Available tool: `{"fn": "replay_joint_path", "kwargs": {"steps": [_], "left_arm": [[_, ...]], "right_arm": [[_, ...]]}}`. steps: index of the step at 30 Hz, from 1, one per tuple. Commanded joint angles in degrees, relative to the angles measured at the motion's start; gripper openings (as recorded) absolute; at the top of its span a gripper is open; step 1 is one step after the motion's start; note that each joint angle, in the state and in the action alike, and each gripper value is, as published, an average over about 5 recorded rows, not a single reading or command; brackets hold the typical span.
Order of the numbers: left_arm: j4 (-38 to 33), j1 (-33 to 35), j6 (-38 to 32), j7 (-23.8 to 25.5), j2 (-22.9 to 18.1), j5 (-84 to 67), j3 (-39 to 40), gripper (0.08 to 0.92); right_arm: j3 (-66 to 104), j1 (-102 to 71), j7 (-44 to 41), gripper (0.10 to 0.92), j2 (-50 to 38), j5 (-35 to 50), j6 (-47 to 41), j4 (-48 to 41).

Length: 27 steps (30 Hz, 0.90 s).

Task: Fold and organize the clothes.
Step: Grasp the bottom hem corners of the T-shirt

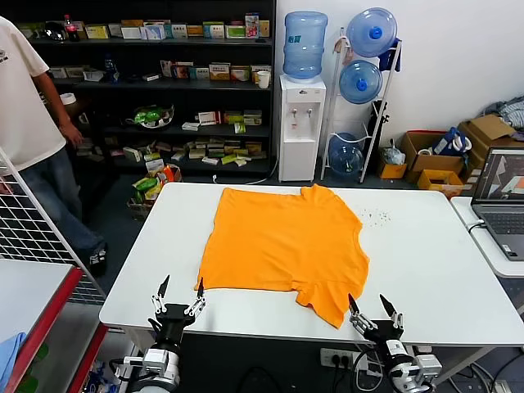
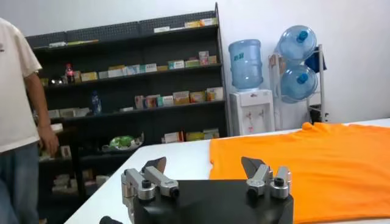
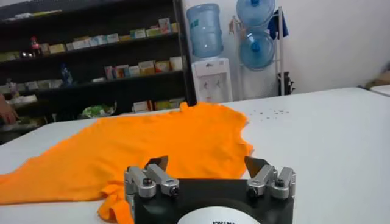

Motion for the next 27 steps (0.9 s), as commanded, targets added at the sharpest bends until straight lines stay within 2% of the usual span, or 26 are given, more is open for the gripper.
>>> {"fn": "replay_joint_path", "kwargs": {"steps": [1,10,23,27], "left_arm": [[-0.2,-1.6,5.7,0.2,1.9,-2.7,0.8,0.823],[4.6,-9.1,12.1,-0.4,6.6,-6.1,5.5,0.823],[10.8,-13.9,16.3,-2.2,7.9,-8.9,9.6,0.819],[11.9,-14.1,17.1,-2.0,7.8,-9.0,9.8,0.756]], "right_arm": [[0.1,0.0,1.4,0.823,0.1,-0.4,-1.5,0.0],[-2.3,2.6,5.0,0.823,-1.1,0.9,-10.6,-1.0],[-5.1,7.1,6.7,0.823,-0.5,0.9,-13.2,-4.6],[-6.0,8.0,6.9,0.778,0.1,0.7,-13.6,-5.6]]}}
